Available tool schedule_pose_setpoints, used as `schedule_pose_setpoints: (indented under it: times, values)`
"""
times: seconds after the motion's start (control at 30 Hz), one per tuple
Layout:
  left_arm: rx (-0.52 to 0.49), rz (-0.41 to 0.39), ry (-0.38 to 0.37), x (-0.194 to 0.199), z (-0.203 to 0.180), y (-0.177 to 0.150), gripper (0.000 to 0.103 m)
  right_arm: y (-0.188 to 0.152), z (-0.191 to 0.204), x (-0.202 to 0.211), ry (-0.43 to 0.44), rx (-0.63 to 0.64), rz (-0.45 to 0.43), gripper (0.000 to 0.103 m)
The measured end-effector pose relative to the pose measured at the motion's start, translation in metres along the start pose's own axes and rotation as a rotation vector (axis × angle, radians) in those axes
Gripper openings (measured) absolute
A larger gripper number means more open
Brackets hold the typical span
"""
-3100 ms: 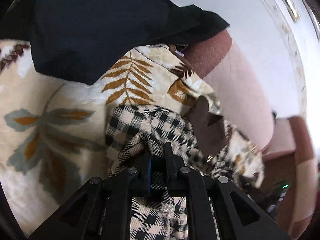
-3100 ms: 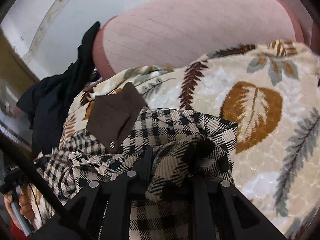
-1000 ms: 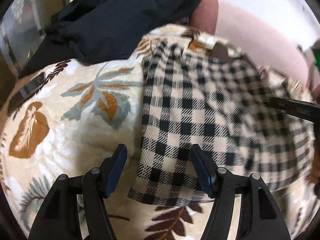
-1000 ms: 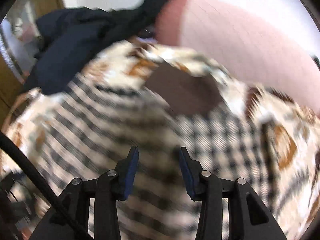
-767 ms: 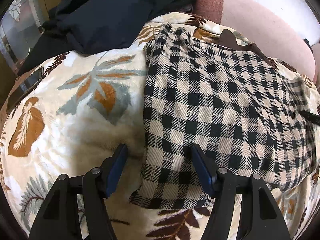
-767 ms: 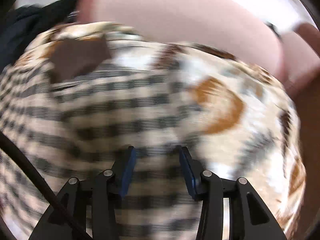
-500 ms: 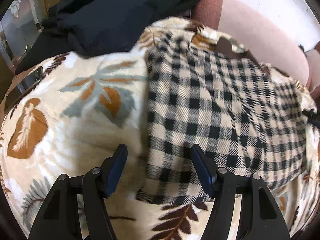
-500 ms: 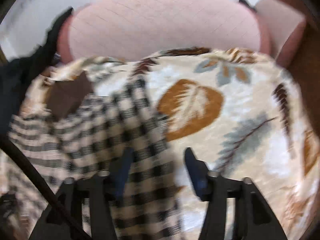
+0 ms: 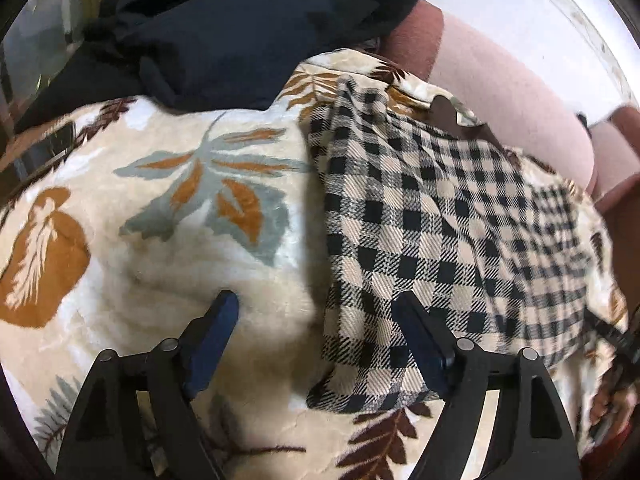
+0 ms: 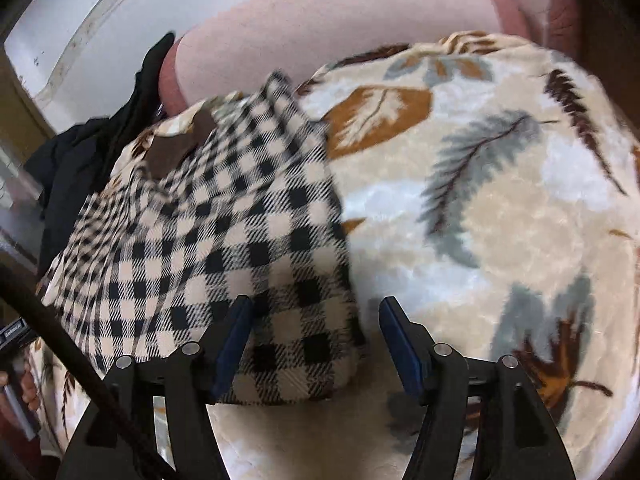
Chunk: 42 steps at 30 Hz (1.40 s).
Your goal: Fold large clothes
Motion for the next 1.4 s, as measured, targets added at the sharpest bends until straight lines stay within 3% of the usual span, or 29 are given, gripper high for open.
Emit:
schedule_pose_setpoints:
  times: [0.07, 0.13, 0.17, 0.2, 0.3, 0.4, 0.5, 0.6, 0.67, 0.77, 0.9, 0.97, 1.03, 1.07, 1.13, 1.2, 1.4]
  values:
    - [-0.036, 0.007, 0.044, -0.005, -0.003, -0.002, 0.079, 0.004, 0.007, 0.001, 0.010, 0.010, -0.015, 0.068]
    - [-0.076, 0.043, 0.086, -0.010, -0.008, -0.009, 0.049, 0.003, 0.011, -0.004, 0.012, 0.022, -0.002, 0.034]
    - [-0.082, 0.080, -0.003, -0.016, -0.022, -0.014, 0.008, 0.002, 0.011, -0.006, 0.008, 0.027, 0.003, 0.029]
    - [-0.075, 0.090, -0.022, -0.014, -0.027, -0.016, 0.006, 0.002, 0.012, -0.007, 0.008, 0.032, 0.003, 0.020]
    - [-0.125, 0.049, 0.032, 0.002, -0.035, -0.010, 0.006, 0.006, 0.010, 0.001, 0.007, 0.023, 0.002, 0.013]
    - [-0.090, 0.017, 0.003, 0.022, -0.030, -0.004, 0.005, 0.009, 0.002, 0.014, -0.017, 0.024, -0.017, 0.009]
    - [-0.047, 0.048, -0.018, 0.026, -0.012, -0.010, 0.005, 0.000, -0.012, 0.015, -0.031, 0.017, 0.012, 0.008]
    - [-0.052, 0.089, 0.009, 0.020, -0.003, -0.025, 0.005, -0.010, -0.020, 0.000, -0.057, 0.004, 0.067, 0.006]
    - [-0.069, 0.088, 0.006, 0.022, -0.004, -0.028, 0.005, -0.010, -0.023, -0.002, -0.024, -0.037, 0.087, 0.007]
    - [-0.091, 0.095, -0.021, 0.034, -0.005, -0.026, 0.012, -0.002, -0.035, 0.008, 0.070, -0.148, 0.071, 0.014]
    - [-0.067, 0.004, -0.014, 0.065, 0.004, -0.005, 0.021, 0.017, -0.046, 0.036, 0.062, -0.184, -0.042, 0.020]
    - [-0.032, -0.044, -0.009, 0.070, 0.008, 0.011, 0.030, 0.028, -0.040, 0.045, 0.048, -0.151, -0.101, 0.035]
    - [-0.024, -0.078, -0.005, 0.065, 0.004, 0.031, 0.037, 0.042, -0.033, 0.045, 0.002, -0.119, -0.150, 0.056]
    - [-0.030, -0.090, -0.008, 0.058, -0.001, 0.043, 0.038, 0.051, -0.029, 0.043, -0.017, -0.101, -0.167, 0.058]
    - [-0.036, -0.114, -0.025, 0.047, -0.009, 0.061, 0.040, 0.074, -0.017, 0.031, -0.038, -0.059, -0.170, 0.062]
    - [-0.018, -0.130, -0.040, 0.027, -0.014, 0.079, 0.053, 0.094, -0.007, 0.016, -0.051, -0.029, -0.159, 0.065]
    - [0.003, -0.063, -0.104, -0.035, -0.019, 0.101, 0.056, 0.135, 0.023, -0.046, -0.104, 0.073, -0.045, 0.072]
Point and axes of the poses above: each gripper's, at about its wrist camera, not at the fingertips, and x roughly against the way its jaws point, z to its left, y to its top, the point moved 10 cm from there along -x, roughly the way its jaws point, and after that the axes turned 11 degrees about -y, right-handed, at the moved point
